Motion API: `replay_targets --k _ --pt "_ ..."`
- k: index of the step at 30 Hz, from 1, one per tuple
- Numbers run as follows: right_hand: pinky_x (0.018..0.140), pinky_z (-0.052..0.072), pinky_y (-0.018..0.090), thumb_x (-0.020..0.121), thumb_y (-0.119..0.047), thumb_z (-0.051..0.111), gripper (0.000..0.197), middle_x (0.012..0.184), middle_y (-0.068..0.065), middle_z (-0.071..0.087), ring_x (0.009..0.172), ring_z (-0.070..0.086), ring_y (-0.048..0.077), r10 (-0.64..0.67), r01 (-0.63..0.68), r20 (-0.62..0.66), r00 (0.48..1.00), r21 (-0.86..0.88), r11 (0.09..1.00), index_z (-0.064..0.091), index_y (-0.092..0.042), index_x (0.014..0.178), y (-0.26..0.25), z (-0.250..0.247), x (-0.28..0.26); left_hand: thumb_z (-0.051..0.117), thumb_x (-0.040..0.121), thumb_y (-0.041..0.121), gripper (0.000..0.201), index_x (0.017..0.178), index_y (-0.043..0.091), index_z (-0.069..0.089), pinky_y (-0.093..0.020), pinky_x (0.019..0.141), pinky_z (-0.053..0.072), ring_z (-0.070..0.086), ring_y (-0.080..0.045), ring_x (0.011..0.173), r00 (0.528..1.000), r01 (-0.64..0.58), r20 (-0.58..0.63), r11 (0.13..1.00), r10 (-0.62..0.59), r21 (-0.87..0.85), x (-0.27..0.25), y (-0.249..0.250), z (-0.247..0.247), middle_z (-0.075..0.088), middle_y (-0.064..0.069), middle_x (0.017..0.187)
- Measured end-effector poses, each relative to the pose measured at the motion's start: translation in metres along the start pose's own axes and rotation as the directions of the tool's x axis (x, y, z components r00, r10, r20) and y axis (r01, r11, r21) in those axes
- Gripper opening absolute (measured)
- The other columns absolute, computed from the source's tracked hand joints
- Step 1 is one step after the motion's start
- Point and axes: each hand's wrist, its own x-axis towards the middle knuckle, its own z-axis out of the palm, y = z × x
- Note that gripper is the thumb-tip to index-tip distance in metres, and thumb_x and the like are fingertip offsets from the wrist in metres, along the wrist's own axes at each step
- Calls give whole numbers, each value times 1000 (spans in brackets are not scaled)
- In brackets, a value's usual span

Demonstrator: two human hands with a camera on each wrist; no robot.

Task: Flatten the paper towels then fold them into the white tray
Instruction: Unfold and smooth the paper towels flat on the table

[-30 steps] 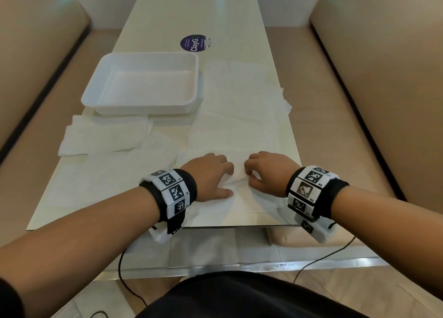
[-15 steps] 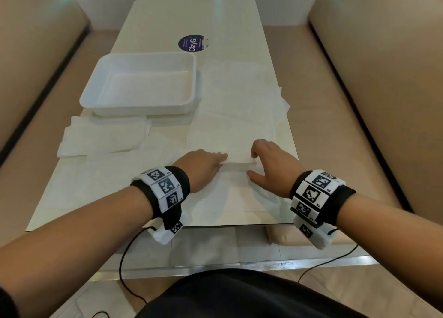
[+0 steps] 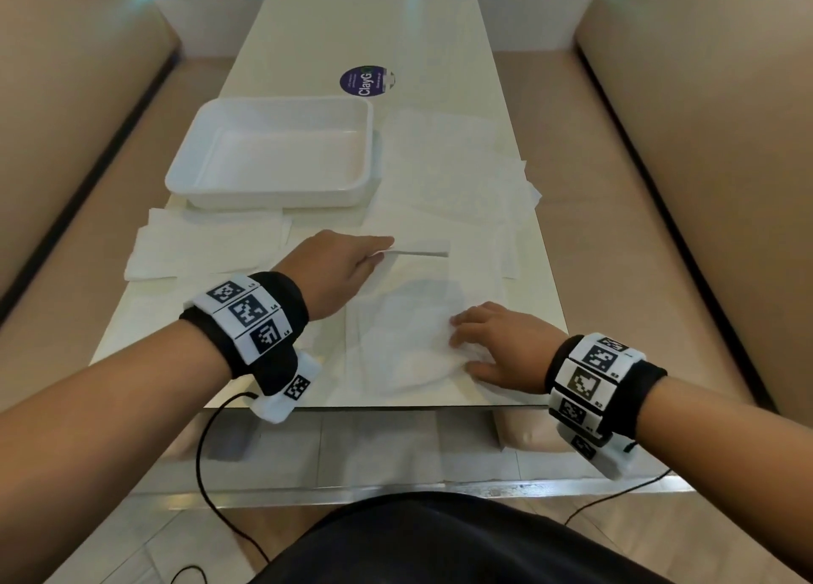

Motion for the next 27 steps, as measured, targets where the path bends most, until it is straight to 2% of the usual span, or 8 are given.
replay_targets --k 5,8,11,16,19,21,24,27 --pt "91 45 34 89 -29 53 27 117 -3 60 109 55 19 35 -34 -25 999 41 999 59 -21 114 -2 -4 -3 41 102 26 38 138 24 51 -25 99 41 55 -21 124 999 -11 -32 1000 10 -26 -7 0 -7 60 -5 133" --pt "94 44 32 93 -24 50 28 118 -3 64 109 57 18 38 -32 -68 997 97 995 66 -19 115 -3 -8 -3 42 102 25 37 138 24 52 -21 97 40 56 -20 123 999 -3 -40 999 2 -33 -12 -2 -11 61 -5 132" --pt "97 41 29 97 -21 46 31 125 -2 60 115 53 19 7 -2 -50 999 87 996 65 -18 121 -5 -9 -3 42 102 25 37 138 24 52 -21 98 39 55 -20 124 999 -2 -45 1000 1 -31 -17 -4 -13 60 -5 132" --pt "90 43 29 98 -24 47 30 117 -5 60 111 49 16 14 -13 -29 999 20 1000 64 -26 122 -13 -16 -3 42 102 25 37 137 23 52 -20 95 39 57 -19 120 997 -11 -71 999 9 -33 -22 -4 -21 63 -4 128" --pt "79 42 26 92 -30 57 19 103 -13 64 102 53 10 88 -88 -9 996 -10 996 69 -32 107 -16 -23 -3 43 101 23 36 135 20 55 -20 98 36 55 -20 122 991 -42 -131 999 41 -6 -22 -13 -32 62 -4 130" --pt "74 41 24 85 -31 67 11 94 -16 66 91 57 8 147 -146 -11 989 55 988 71 -33 94 -18 -27 -1 43 101 23 36 134 19 56 -22 98 35 55 -24 122 984 -54 -171 998 58 28 -22 -23 -42 62 -6 130" --pt "72 45 23 75 -32 76 9 86 -14 69 82 59 7 200 -198 -2 980 151 969 71 -31 81 -20 -31 2 42 101 24 36 134 18 56 -22 91 37 59 -27 115 977 -19 -209 998 31 61 -27 -35 -58 65 -9 124" --pt "77 49 26 74 -34 77 8 84 -12 69 85 62 7 201 -200 21 979 212 957 70 -31 76 -23 -38 4 41 102 25 37 135 18 55 -19 87 34 58 -28 117 971 23 -241 996 -1 89 -33 -42 -69 64 -9 126"
